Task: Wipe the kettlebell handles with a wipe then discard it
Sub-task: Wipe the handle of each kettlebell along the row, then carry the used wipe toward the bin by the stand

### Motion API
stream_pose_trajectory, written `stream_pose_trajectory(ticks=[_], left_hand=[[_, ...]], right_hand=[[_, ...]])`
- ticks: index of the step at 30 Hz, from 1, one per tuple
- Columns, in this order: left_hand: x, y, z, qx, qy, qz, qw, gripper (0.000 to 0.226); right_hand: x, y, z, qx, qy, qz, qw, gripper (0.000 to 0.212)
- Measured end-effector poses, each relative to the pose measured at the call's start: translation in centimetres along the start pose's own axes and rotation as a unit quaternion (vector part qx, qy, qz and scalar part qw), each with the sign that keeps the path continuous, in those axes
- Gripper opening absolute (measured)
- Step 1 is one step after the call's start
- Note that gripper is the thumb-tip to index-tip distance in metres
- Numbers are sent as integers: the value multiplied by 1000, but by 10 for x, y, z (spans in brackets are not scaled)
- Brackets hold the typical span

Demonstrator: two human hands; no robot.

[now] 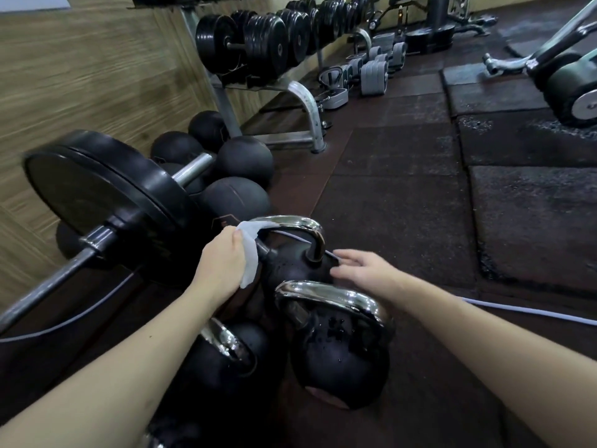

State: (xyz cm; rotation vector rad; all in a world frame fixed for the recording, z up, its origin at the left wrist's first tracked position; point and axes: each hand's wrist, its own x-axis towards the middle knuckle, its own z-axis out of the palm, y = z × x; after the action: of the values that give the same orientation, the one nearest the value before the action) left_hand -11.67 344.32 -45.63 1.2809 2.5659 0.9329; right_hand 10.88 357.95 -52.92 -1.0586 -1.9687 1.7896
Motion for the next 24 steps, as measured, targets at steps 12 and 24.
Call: stream_pose_trajectory(ticks=[12, 24], left_hand=[[-150, -67, -173, -145, 71, -98, 982, 42], [-249, -123, -349, -123, 234, -104, 959, 36]], right_hand=[[-111, -114, 91, -242, 19, -157, 957, 60], [-195, -306, 315, -431, -115, -381, 810, 69]])
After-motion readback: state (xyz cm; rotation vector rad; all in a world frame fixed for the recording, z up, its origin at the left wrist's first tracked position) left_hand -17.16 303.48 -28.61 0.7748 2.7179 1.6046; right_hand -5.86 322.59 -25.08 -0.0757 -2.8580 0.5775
